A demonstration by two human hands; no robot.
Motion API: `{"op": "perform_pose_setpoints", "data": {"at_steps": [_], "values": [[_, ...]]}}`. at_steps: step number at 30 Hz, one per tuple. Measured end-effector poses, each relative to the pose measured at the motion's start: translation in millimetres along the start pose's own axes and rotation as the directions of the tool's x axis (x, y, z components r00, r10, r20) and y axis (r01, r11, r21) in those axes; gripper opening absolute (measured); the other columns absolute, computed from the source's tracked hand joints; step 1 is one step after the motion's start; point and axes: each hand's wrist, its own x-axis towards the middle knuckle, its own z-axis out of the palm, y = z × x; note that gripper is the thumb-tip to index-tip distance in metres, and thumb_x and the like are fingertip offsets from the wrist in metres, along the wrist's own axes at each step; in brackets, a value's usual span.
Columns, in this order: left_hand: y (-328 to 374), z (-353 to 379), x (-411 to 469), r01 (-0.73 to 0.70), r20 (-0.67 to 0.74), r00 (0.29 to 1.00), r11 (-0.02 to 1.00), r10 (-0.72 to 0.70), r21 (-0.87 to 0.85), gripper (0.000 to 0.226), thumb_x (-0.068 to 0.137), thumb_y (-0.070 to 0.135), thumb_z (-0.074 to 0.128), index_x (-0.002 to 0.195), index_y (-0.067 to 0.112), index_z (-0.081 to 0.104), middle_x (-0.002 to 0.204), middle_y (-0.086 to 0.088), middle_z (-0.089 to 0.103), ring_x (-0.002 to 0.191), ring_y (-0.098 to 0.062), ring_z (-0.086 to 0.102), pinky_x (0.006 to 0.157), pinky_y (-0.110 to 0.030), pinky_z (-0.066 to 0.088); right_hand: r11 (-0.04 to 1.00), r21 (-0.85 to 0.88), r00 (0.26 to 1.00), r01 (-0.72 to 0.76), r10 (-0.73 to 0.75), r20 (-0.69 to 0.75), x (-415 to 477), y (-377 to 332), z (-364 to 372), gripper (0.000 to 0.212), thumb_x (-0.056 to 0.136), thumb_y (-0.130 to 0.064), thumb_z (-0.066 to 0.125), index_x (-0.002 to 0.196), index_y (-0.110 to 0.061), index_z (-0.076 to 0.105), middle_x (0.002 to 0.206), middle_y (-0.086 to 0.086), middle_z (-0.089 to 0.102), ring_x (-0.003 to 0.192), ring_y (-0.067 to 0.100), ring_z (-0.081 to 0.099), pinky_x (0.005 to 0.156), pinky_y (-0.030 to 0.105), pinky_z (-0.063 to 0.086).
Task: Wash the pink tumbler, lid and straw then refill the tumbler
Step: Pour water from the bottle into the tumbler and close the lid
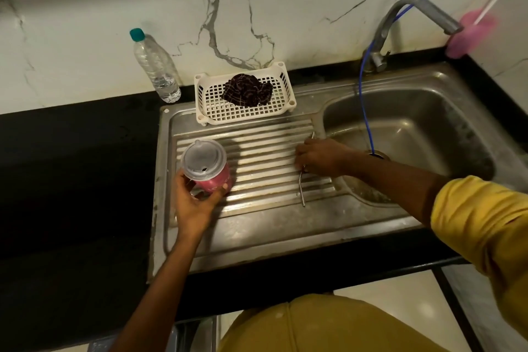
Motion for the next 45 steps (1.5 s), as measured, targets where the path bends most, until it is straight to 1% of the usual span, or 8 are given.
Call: {"op": "perform_pose_setpoints", "data": {"at_steps": [5, 10, 13, 19, 25, 33, 39, 45], "values": [[6.6, -2.2, -0.4, -0.049, 0.012, 0.999, 0.997, 0.05, -0.06, 0.093, 0.069, 0.002, 0.086, 0.145, 0.024, 0.037, 0.132, 0.013, 0.051, 0.115, 0.005, 0.056, 0.089, -0.017, 0.054, 0.984, 0.171, 0.971, -0.055, 0.093, -0.221, -4.7, -5.2, -9.4, 0.021, 0.1, -0.027, 0.055, 0.119, -0.021, 0.061, 0.113, 0.003, 0.065, 0.104, 0.02, 0.057, 0.082, 0.034, 0.048], [15.7, -15.1, -0.2, -0.189, 0.021, 0.982, 0.982, 0.189, -0.012, 0.105, 0.058, 0.044, 0.093, 0.144, 0.046, 0.032, 0.147, 0.013, 0.045, 0.134, -0.007, 0.048, 0.096, -0.019, 0.05, 0.773, 0.631, 0.746, 0.065, 0.382, -0.546, -6.5, -36.7, -47.0, 0.016, 0.098, -0.016, 0.062, 0.114, -0.018, 0.06, 0.101, -0.003, 0.068, 0.09, 0.01, 0.065, 0.076, 0.025, 0.054], [22.3, -17.5, 3.4, -0.249, 0.069, 0.966, 0.968, 0.248, 0.017, 0.107, 0.062, 0.043, 0.094, 0.15, 0.03, 0.035, 0.153, 0.006, 0.04, 0.136, -0.012, 0.046, 0.093, -0.011, 0.048, 0.558, 0.808, 0.668, 0.187, 0.531, -0.521, -4.1, -66.2, -76.8, 0.022, 0.095, -0.015, 0.067, 0.113, -0.021, 0.055, 0.092, -0.006, 0.071, 0.084, 0.012, 0.072, 0.07, 0.026, 0.06], [32.2, -14.4, 11.8, -0.346, 0.077, 0.937, 0.935, 0.341, 0.079, 0.084, 0.065, 0.035, 0.086, 0.139, 0.027, 0.047, 0.141, 0.005, 0.046, 0.128, -0.002, 0.048, 0.087, -0.006, 0.046, 0.338, 0.845, 0.569, 0.416, 0.628, -0.531, 12.2, -114.0, -114.8, 0.027, 0.091, -0.01, 0.067, 0.11, -0.021, 0.052, 0.086, 0.011, 0.075, 0.076, 0.027, 0.074, 0.066, 0.045, 0.063], [28.6, -12.4, 19.8, -0.358, 0.049, 0.934, 0.924, 0.355, 0.132, 0.076, 0.067, 0.019, 0.091, 0.132, 0.023, 0.052, 0.132, 0.004, 0.047, 0.117, 0.01, 0.047, 0.088, -0.004, 0.042, 0.214, 0.811, 0.499, 0.544, 0.694, -0.518, 28.8, -137.1, -130.8, 0.027, 0.093, 0.002, 0.063, 0.113, -0.01, 0.049, 0.091, 0.026, 0.071, 0.076, 0.025, 0.073, 0.064, 0.031, 0.06], [28.7, -11.5, 18.2, -0.335, 0.052, 0.942, 0.938, 0.331, 0.087, 0.079, 0.067, 0.027, 0.089, 0.137, 0.014, 0.052, 0.135, 0.002, 0.047, 0.119, 0.012, 0.046, 0.092, -0.004, 0.041, 0.273, 0.815, 0.501, 0.511, 0.676, -0.54, 46.1, -150.8, -123.4, 0.032, 0.083, -0.029, 0.069, 0.11, -0.021, 0.052, 0.083, 0.019, 0.073, 0.073, 0.038, 0.072, 0.064, 0.049, 0.061], [31.2, -13.7, 16.8, -0.335, 0.052, 0.942, 0.935, 0.331, 0.113, 0.081, 0.067, 0.038, 0.083, 0.138, 0.016, 0.052, 0.135, 0.007, 0.046, 0.12, 0.015, 0.043, 0.095, -0.006, 0.04, 0.369, 0.821, 0.528, 0.436, 0.634, -0.566, 51.3, -155.3, -115.4, 0.026, 0.091, -0.012, 0.066, 0.109, -0.023, 0.051, 0.082, 0.008, 0.076, 0.068, 0.023, 0.074, 0.063, 0.052, 0.061], [33.0, -14.7, 15.5, -0.312, 0.055, 0.95, 0.945, 0.308, 0.101, 0.081, 0.068, 0.04, 0.085, 0.139, 0.022, 0.051, 0.137, 0.008, 0.046, 0.125, 0.003, 0.046, 0.1, -0.027, 0.05, 0.514, 0.773, 0.535, 0.374, 0.561, -0.632, 57.3, -159.6, -114.3, 0.027, 0.091, -0.014, 0.07, 0.108, -0.024, 0.052, 0.079, 0.004, 0.075, 0.067, 0.016, 0.072, 0.061, 0.044, 0.06]]}}
